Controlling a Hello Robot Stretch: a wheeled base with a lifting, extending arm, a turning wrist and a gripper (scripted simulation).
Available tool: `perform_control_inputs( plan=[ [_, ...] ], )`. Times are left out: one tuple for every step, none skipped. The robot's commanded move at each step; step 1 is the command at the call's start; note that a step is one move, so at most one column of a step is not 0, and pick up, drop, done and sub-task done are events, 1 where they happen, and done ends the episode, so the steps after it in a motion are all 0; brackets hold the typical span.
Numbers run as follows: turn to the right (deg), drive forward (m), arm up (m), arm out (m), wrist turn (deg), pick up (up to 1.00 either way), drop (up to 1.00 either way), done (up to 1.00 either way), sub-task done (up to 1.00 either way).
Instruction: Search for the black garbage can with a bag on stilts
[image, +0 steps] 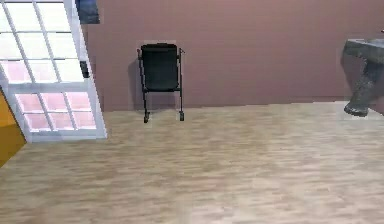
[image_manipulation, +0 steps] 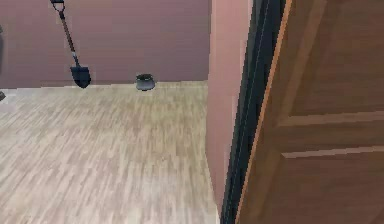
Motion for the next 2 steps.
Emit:
perform_control_inputs(
  plan=[
    [0.0, 1.00, 0.00, 0.00, 0.0, 0.00, 0.00, 0.00, 0.00],
    [0.0, 0.75, 0.00, 0.00, 0.0, 0.00, 0.00, 0.00, 0.00]
  ],
)
